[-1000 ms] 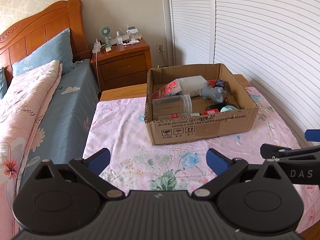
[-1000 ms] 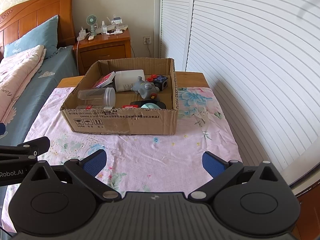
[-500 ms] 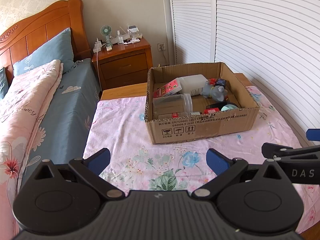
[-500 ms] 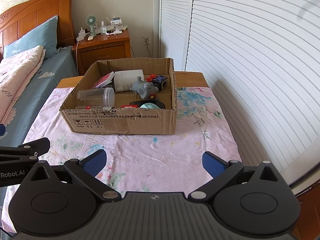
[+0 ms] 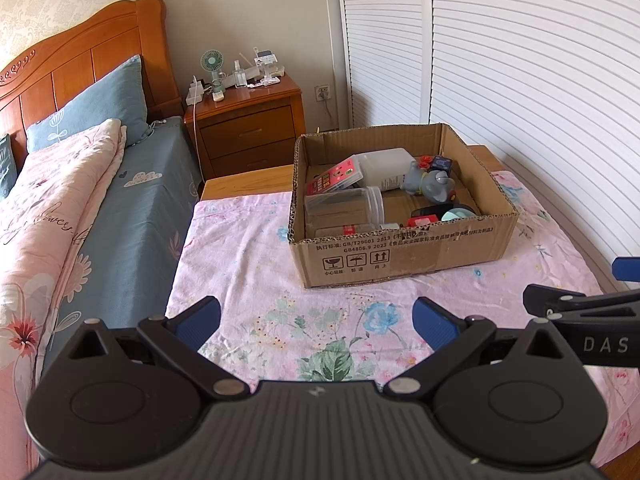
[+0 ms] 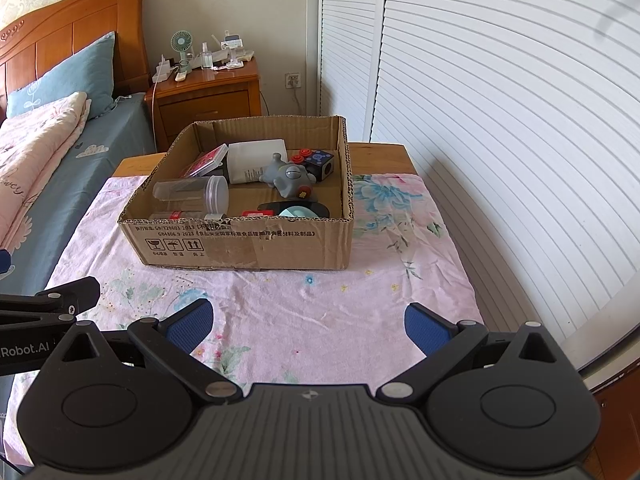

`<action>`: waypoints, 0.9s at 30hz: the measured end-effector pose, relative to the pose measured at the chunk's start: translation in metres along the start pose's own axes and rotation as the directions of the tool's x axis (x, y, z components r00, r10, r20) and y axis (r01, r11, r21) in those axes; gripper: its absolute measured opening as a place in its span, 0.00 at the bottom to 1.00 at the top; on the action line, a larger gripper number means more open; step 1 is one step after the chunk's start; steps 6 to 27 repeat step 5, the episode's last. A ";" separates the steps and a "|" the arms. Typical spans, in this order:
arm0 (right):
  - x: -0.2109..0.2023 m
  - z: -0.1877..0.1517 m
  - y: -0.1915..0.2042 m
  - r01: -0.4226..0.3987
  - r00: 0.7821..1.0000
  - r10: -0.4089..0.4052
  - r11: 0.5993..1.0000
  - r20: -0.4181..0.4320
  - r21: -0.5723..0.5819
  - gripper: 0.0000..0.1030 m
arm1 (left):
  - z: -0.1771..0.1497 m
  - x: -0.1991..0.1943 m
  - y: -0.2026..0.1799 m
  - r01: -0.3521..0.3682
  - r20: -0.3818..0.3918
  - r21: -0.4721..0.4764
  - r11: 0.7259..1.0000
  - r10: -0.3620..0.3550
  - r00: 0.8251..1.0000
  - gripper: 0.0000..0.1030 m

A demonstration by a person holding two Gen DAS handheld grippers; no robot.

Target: Organize rigid objects

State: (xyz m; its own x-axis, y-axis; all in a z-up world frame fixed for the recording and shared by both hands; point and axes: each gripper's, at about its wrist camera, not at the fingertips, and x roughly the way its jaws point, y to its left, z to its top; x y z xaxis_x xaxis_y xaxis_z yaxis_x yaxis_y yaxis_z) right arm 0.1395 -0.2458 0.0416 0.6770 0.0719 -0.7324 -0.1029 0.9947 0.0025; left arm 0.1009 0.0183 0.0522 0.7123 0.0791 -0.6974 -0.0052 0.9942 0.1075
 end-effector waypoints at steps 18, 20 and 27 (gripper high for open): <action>0.000 0.000 0.000 0.000 1.000 0.000 1.000 0.001 0.000 1.00 | 0.000 0.000 0.000 0.001 0.000 -0.001 1.000 -0.001 1.000 0.99; 0.000 0.000 0.000 0.000 1.000 0.000 1.000 0.001 0.000 1.00 | 0.000 0.000 0.000 0.001 0.000 -0.001 1.000 -0.001 1.000 0.99; 0.000 0.000 0.000 0.000 1.000 0.000 1.000 0.001 0.000 1.00 | 0.000 0.000 0.000 0.001 0.000 -0.001 1.000 -0.001 1.000 0.99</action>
